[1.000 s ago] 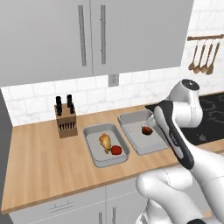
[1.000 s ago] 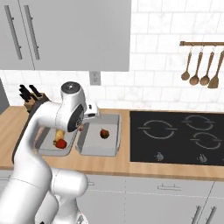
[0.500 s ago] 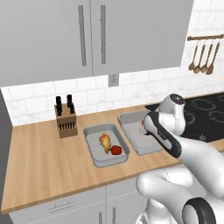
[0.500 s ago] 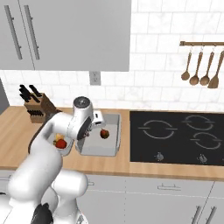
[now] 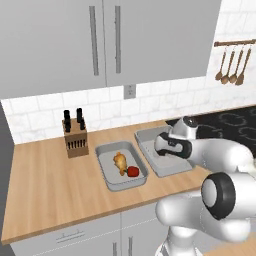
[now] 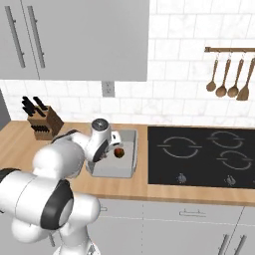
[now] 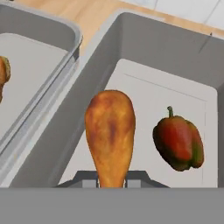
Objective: Place one bell pepper and one chicken drumstick in each tupperware on the nearby counter, to pack two identical lunches.
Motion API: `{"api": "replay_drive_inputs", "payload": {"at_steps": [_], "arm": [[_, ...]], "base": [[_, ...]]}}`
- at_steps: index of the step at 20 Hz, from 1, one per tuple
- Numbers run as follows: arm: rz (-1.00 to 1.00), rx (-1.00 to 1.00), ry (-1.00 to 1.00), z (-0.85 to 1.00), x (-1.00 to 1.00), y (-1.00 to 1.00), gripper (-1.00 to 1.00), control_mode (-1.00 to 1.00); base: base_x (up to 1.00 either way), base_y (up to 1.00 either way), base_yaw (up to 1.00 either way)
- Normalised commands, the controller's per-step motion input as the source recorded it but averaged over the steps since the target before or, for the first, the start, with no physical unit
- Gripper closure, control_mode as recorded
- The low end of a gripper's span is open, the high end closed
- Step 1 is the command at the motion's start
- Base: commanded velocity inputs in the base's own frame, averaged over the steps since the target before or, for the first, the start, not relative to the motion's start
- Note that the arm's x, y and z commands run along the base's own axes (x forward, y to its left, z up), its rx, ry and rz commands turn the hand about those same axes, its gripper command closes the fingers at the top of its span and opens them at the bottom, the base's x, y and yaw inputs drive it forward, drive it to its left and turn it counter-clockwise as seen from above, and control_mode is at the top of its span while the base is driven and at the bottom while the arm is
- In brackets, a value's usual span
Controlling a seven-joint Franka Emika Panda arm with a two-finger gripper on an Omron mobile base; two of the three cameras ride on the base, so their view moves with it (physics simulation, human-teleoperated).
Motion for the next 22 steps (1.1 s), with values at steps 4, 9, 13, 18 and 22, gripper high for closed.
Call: {"api": "replay_drive_inputs", "payload": {"at_steps": [4, 9, 13, 18, 22], "arm": [[0.02, 0.0, 0.02, -0.36, 0.62, 0.0, -1.0, -1.0], [0.01, 0.0, 0.0, -0.11, 0.5, 0.0, -1.0, -1.0], [0.0, 0.0, 0.0, 0.38, -0.2, -0.05, -1.0, -1.0], [-0.01, 0.03, 0.0, 0.71, -0.94, -0.42, -1.0, -1.0], [0.0, 0.01, -0.01, 1.0, -0.6, -0.26, -1.0, -1.0]], "base": [[0.0, 0.0, 0.0], [0.0, 0.0, 0.0], [0.0, 0.0, 0.0], [0.0, 0.0, 0.0], [0.0, 0.0, 0.0]]}}
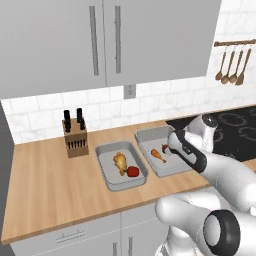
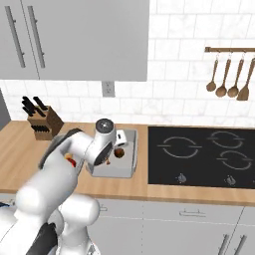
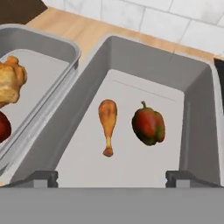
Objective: Place one bell pepper and one chicken drumstick in each tupperware on the nearby counter, to pack two identical lunches.
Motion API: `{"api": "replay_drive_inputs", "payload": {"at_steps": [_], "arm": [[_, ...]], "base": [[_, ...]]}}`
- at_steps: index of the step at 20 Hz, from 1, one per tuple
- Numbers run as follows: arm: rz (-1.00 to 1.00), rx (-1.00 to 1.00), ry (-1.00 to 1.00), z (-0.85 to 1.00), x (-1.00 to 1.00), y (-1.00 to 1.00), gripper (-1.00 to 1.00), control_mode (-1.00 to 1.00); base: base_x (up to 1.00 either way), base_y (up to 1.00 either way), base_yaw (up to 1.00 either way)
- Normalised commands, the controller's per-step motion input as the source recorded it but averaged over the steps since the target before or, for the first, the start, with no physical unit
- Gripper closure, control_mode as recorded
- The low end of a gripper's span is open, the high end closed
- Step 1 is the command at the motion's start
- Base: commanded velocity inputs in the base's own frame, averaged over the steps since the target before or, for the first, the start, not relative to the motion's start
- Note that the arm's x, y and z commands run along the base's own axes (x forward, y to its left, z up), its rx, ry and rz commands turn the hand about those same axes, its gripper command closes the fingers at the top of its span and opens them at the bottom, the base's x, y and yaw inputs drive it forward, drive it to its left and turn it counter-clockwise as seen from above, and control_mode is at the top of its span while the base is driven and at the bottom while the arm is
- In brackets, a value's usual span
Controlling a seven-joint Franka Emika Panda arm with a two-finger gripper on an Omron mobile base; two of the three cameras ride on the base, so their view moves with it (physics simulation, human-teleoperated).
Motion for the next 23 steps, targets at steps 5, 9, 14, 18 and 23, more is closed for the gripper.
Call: {"api": "replay_drive_inputs", "payload": {"at_steps": [5, 9, 14, 18, 23], "arm": [[0.0, 0.0, 0.0, 0.98, -0.19, -0.18, -1.0, -1.0], [0.0, 0.07, -0.06, 0.49, -0.2, -0.43, -1.0, -1.0], [0.0, 0.18, -0.02, 0.0, -0.13, -0.43, -1.0, -1.0], [0.0, 0.16, -0.01, 0.0, -0.12, -0.39, -1.0, -1.0], [0.0, 0.09, 0.0, 0.0, -0.07, -0.23, -1.0, -1.0]], "base": [[0.0, 0.0, 0.0], [0.0, 0.0, 0.0], [0.0, 0.0, 0.0], [0.0, 0.0, 0.0], [0.0, 0.0, 0.0]]}}
